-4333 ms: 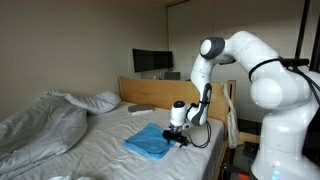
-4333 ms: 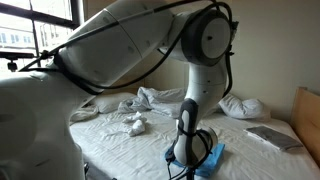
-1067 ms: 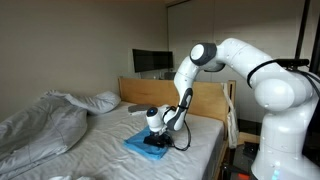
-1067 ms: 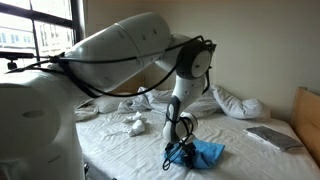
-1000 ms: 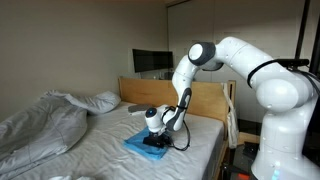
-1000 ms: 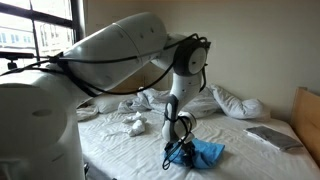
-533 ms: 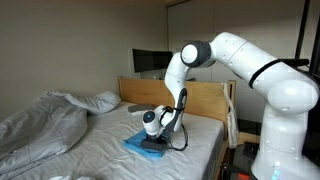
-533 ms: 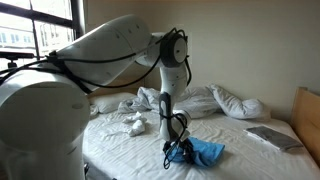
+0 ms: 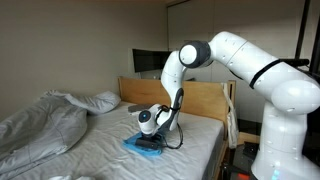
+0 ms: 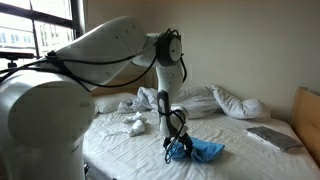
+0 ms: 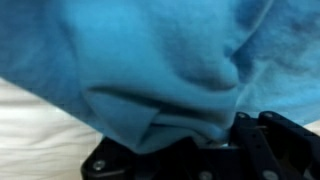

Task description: Fold the blue cloth

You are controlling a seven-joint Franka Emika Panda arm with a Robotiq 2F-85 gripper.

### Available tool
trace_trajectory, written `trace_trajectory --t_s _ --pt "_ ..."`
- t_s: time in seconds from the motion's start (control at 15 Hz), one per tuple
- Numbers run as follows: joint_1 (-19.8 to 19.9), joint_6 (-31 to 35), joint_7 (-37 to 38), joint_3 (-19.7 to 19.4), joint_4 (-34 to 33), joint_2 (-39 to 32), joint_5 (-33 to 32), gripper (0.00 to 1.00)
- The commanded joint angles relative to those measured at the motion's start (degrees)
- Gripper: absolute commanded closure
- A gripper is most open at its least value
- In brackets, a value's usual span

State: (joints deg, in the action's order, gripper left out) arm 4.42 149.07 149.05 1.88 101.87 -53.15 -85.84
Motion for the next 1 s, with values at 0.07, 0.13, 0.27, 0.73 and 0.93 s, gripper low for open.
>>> trace_trajectory --t_s 0.07,0.13,0.27,0.73,0.93 --pt "-2.37 0.57 -0.20 -1.21 0.21 2.77 0.29 0.89" --pt "-2.73 0.33 -0.20 -1.30 0.41 3.27 0.29 0.89" --pt "-3.30 0.03 -0.20 -1.51 0.59 3.93 0.29 0.89" --pt "-0.85 2.84 -0.20 -1.61 3.96 2.75 2.42 0.89" --pt "0.48 4.41 -0.25 -2.21 6.91 2.57 3.82 0.89"
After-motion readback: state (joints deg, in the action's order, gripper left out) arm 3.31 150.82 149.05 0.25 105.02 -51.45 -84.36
